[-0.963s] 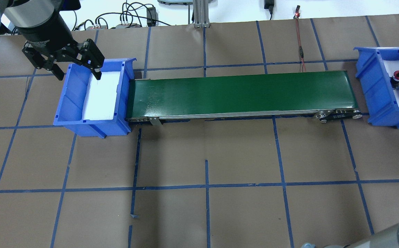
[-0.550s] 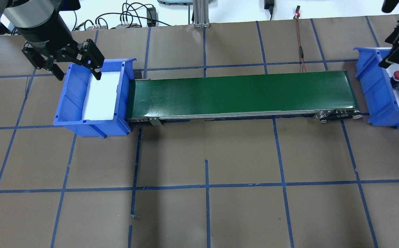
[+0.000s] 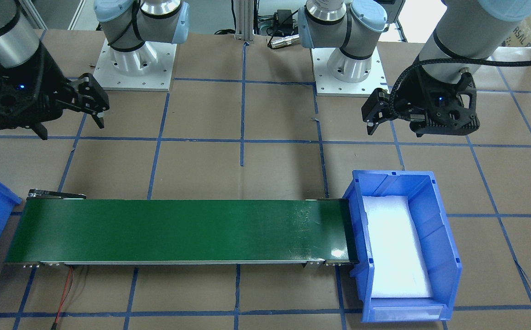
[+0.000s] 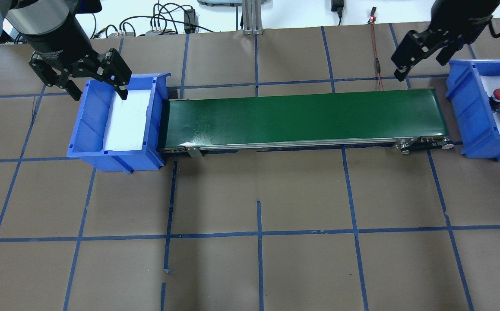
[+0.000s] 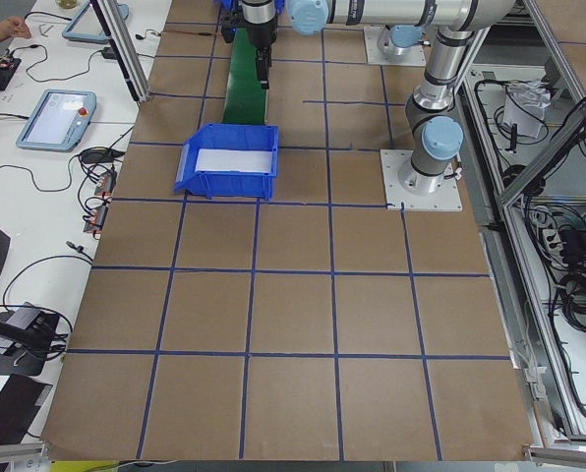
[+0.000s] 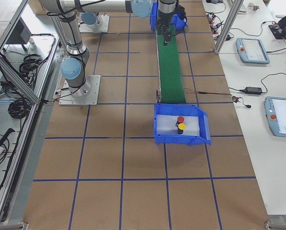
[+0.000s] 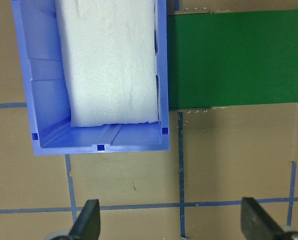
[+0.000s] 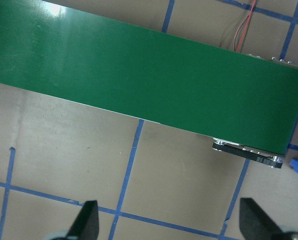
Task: Transport two buttons from left to right
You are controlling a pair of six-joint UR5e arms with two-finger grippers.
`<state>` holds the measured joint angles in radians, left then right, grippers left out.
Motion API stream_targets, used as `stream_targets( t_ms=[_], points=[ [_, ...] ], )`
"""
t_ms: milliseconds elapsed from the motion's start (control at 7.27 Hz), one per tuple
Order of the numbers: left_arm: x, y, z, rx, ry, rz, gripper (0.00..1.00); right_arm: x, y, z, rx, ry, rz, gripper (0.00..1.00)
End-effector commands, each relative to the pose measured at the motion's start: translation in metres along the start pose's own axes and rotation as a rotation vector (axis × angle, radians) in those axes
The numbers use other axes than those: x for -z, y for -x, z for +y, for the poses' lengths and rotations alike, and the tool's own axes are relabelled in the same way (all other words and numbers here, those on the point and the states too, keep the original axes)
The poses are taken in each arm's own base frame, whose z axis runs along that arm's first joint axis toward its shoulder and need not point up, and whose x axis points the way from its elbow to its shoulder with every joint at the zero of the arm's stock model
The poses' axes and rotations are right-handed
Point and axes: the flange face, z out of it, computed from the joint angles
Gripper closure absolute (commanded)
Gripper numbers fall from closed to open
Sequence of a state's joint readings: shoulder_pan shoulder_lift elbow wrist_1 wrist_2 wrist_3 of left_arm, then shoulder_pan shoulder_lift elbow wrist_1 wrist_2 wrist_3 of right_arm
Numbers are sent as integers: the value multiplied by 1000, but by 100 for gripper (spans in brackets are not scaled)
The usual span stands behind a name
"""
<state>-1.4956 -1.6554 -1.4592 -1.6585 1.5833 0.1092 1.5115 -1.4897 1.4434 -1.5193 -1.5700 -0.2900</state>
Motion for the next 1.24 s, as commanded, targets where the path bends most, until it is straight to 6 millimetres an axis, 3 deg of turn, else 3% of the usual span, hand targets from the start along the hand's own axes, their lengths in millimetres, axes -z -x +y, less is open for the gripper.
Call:
stream_targets(
  t_ms=[0, 688, 1101],
  points=[
    [1, 0, 1, -1, -2, 0, 0, -4, 13, -1, -77, 10, 19, 0],
    [2, 0, 0, -3, -5, 0, 0, -6, 15, -1, -88, 17, 18, 0],
    [3, 1, 2, -1, -7, 0, 0, -9, 16, 1, -209, 28, 17, 0]
  ],
)
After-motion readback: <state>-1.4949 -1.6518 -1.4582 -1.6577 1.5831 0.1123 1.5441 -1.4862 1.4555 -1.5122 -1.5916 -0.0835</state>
